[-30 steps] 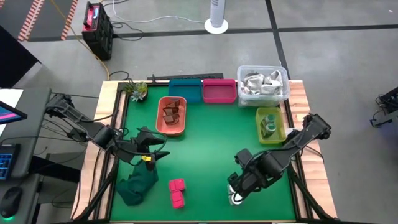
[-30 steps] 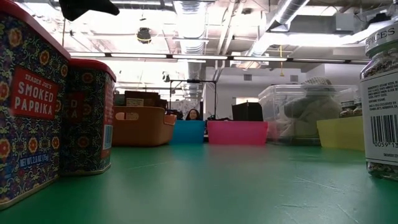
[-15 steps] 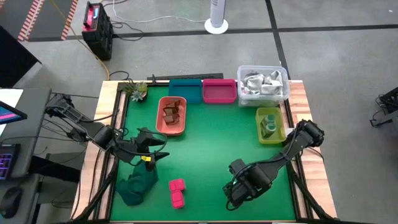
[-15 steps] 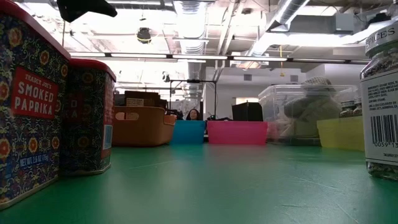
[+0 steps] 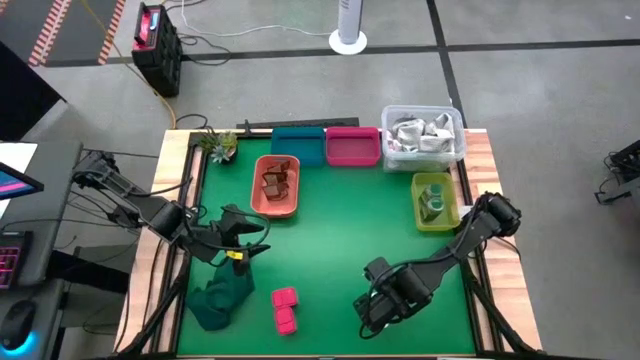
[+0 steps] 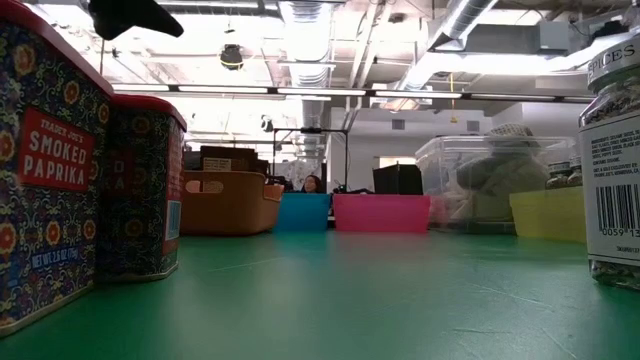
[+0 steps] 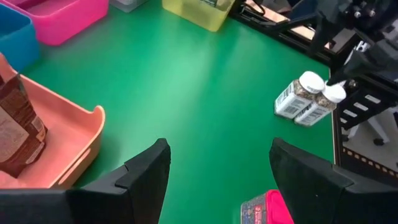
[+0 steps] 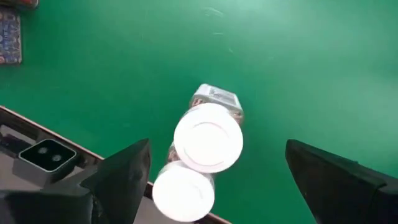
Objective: Sort spices by type
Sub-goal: Put the top white spice bottle into the red bin
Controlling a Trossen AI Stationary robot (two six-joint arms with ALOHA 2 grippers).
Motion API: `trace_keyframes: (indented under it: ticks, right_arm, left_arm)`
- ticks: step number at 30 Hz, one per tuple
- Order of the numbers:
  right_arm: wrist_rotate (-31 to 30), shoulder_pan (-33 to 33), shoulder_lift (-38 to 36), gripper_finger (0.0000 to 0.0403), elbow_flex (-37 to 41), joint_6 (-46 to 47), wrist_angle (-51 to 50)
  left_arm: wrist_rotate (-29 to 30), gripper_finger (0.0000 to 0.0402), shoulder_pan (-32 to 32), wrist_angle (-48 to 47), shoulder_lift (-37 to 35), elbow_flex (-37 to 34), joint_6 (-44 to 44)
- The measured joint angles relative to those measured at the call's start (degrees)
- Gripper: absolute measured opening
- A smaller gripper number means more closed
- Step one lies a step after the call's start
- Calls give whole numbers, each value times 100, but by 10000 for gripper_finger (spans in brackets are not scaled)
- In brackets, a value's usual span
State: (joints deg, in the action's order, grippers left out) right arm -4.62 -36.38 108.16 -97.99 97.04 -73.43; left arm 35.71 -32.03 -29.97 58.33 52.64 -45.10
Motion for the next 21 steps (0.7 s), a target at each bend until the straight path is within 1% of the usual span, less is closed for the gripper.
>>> trace_keyframes:
  ticks: [3,9,13,21]
  right_arm:
    - [0,0,-5,396,163,6,256]
    - [35,4,0,396,474,149,825]
    - [46,4,0,396,692,338,935]
    - [122,2,-3,389,1120,349,1289]
  left_arm:
    - [-110,263,0,-35,0,0,12]
    - [-115,263,0,-110,-29,0,65]
    - [-116,263,0,-208,-34,0,55]
    - [-176,263,0,-394,-192,0,-41]
